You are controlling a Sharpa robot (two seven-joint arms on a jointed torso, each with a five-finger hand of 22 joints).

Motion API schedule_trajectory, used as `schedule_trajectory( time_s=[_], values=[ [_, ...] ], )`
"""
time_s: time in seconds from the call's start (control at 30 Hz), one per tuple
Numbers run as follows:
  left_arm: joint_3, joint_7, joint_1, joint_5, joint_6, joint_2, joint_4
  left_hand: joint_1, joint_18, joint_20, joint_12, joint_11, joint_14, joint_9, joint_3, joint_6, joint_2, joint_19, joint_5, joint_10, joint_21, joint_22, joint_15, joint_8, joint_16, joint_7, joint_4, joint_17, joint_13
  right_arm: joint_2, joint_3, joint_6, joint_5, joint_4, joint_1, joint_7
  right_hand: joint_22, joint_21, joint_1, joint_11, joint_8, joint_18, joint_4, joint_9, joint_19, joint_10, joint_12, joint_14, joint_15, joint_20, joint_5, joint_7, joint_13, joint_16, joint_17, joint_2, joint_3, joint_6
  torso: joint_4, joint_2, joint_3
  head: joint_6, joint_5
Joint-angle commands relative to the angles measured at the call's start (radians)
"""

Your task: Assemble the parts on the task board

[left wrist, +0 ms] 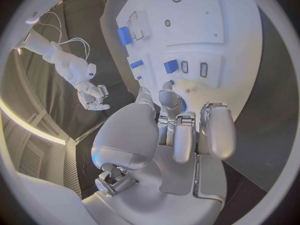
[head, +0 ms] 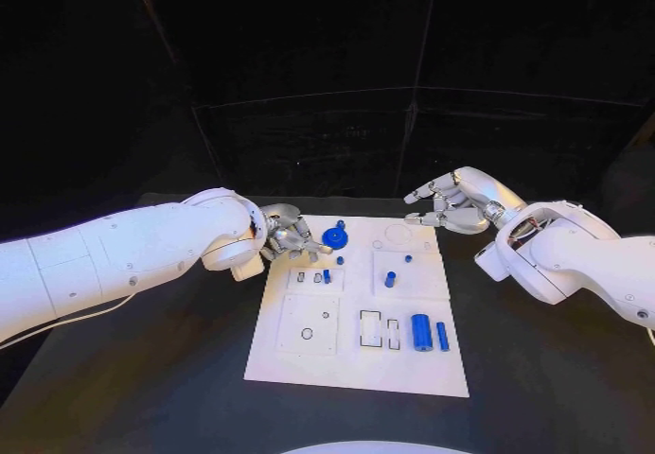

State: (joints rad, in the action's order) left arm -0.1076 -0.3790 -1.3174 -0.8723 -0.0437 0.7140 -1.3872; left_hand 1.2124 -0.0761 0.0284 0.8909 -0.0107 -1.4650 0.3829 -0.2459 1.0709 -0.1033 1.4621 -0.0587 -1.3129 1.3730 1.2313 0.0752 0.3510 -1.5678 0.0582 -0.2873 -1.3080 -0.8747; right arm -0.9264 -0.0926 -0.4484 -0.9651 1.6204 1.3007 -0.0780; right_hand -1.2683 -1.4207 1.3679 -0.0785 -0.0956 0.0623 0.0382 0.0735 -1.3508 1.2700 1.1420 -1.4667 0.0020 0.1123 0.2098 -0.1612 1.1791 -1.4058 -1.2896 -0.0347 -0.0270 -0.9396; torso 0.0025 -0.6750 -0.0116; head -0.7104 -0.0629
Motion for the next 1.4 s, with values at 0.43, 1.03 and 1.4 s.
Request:
schedule_trajectory(
  time_s=[0.43,1.03,1.4],
  values=[
    [-0.037,-0.138,-0.025,-0.178,-0.132,-0.094,0.059,-0.049,0.023,-0.006,0.046,-0.010,-0.106,0.084,-0.051,-0.038,0.007,0.031,0.009,0.008,0.030,0.047,0.009,0.065,-0.003,-0.006,-0.001,-0.263,-0.038,0.011,0.001,0.022,0.019,-0.010,0.005,0.020,0.006,0.009,0.005,0.006,-0.003,0.009,0.004,0.000,0.008,-0.005,-0.007,-0.039,-0.005,-0.003,0.013,0.002,-0.004,0.007,0.006,0.001,0.016,-0.004,0.0003,0.000,0.0006,-0.010,0.000],
    [-0.058,-0.145,-0.032,-0.183,-0.194,-0.150,0.093,-0.034,0.025,-0.006,0.050,-0.011,-0.106,0.109,-0.046,-0.051,-0.003,0.033,0.007,0.013,0.039,0.063,0.009,0.083,-0.003,-0.007,0.003,-0.263,-0.037,0.026,0.001,0.033,0.016,-0.019,0.005,0.032,0.018,0.018,0.002,0.007,-0.006,0.012,0.008,-0.001,0.015,-0.006,-0.010,-0.037,-0.005,-0.004,0.029,0.002,-0.009,0.017,0.017,0.003,0.027,-0.004,0.0002,0.000,0.0004,-0.019,-0.003],
    [-0.058,-0.144,-0.032,-0.183,-0.192,-0.166,0.097,-0.014,0.026,-0.006,0.053,-0.011,-0.106,0.128,-0.036,-0.061,-0.009,0.033,0.006,0.014,0.044,0.071,0.010,0.097,-0.003,-0.008,0.008,-0.263,-0.037,0.028,0.001,0.040,0.012,-0.022,0.005,0.038,0.024,0.021,0.001,0.008,-0.007,0.013,0.010,-0.001,0.018,-0.008,-0.013,-0.036,-0.006,-0.004,0.034,0.003,-0.013,0.021,0.023,0.005,0.030,-0.004,-0.0001,0.000,0.0005,-0.022,-0.001]
  ],
)
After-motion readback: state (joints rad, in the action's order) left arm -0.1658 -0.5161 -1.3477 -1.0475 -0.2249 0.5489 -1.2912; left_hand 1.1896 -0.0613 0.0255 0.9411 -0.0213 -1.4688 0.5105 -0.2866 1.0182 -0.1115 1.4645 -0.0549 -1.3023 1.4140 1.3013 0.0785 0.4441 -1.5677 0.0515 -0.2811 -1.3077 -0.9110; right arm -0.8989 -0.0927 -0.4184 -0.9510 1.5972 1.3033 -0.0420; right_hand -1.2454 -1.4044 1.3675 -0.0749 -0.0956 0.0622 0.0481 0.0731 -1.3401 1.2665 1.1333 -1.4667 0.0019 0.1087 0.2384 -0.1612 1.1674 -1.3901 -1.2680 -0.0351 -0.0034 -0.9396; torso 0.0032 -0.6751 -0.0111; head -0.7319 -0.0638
